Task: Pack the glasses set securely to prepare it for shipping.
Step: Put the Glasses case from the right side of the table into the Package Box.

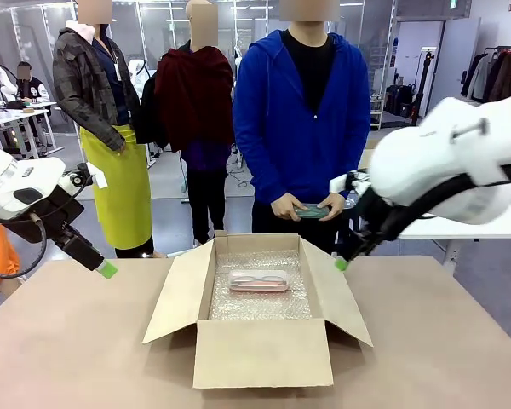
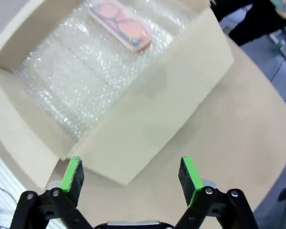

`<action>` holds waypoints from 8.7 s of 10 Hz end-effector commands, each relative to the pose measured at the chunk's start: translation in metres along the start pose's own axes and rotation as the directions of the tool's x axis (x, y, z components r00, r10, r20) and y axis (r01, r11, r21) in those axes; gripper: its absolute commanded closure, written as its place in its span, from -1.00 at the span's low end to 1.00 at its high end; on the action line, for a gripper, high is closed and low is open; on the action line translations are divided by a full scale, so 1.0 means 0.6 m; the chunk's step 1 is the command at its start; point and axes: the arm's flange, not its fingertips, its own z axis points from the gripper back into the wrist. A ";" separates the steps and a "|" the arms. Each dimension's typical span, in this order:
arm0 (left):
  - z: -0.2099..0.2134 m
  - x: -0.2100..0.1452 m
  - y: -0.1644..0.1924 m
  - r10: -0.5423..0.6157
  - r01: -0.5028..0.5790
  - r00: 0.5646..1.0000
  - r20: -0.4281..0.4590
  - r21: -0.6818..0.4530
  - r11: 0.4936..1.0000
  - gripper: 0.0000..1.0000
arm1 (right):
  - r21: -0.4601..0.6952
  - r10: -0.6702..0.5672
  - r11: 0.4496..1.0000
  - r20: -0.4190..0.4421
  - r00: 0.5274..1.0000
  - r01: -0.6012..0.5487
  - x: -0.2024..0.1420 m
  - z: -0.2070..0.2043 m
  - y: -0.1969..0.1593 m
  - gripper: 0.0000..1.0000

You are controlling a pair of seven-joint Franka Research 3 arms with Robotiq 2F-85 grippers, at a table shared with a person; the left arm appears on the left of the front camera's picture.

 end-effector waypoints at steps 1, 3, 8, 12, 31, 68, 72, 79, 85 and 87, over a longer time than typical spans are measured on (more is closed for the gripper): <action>0.002 -0.002 0.002 -0.003 0.003 1.000 0.009 -0.011 1.000 -1.00 | -0.018 -0.007 1.000 0.065 0.998 0.008 -0.058 0.030 0.032 -1.00; 0.002 -0.002 0.002 -0.003 0.003 1.000 0.009 -0.011 1.000 -1.00 | -0.034 -0.081 0.996 0.066 0.994 0.083 -0.120 0.063 0.041 -1.00; 0.002 -0.002 0.002 -0.003 0.003 1.000 0.009 -0.011 1.000 -1.00 | -0.039 -0.137 0.989 0.105 0.985 0.142 -0.110 0.122 0.013 -1.00; 0.002 -0.002 0.002 -0.003 0.003 1.000 0.009 -0.011 1.000 -1.00 | -0.039 -0.137 0.989 0.105 0.985 0.142 -0.110 0.122 0.013 -1.00; 0.002 -0.002 0.002 -0.003 0.003 1.000 0.009 -0.011 1.000 -1.00 | -0.039 -0.137 0.989 0.105 0.985 0.142 -0.110 0.122 0.013 -1.00; 0.002 -0.002 0.002 -0.003 0.003 1.000 0.009 -0.011 1.000 -1.00 | -0.039 -0.137 0.989 0.105 0.985 0.142 -0.110 0.122 0.013 -1.00; 0.002 -0.002 0.002 -0.003 0.003 1.000 0.009 -0.011 1.000 -1.00 | -0.039 -0.137 0.989 0.105 0.985 0.142 -0.110 0.122 0.013 -1.00; 0.002 -0.002 0.002 -0.003 0.003 1.000 0.009 -0.011 1.000 -1.00 | -0.039 -0.137 0.989 0.105 0.985 0.142 -0.110 0.122 0.013 -1.00; 0.002 -0.002 0.002 -0.003 0.003 1.000 0.009 -0.011 1.000 -1.00 | -0.039 -0.137 0.989 0.105 0.985 0.142 -0.110 0.122 0.013 -1.00; 0.002 -0.002 0.002 -0.003 0.003 1.000 0.009 -0.011 1.000 -1.00 | -0.039 -0.137 0.989 0.105 0.985 0.142 -0.110 0.122 0.013 -1.00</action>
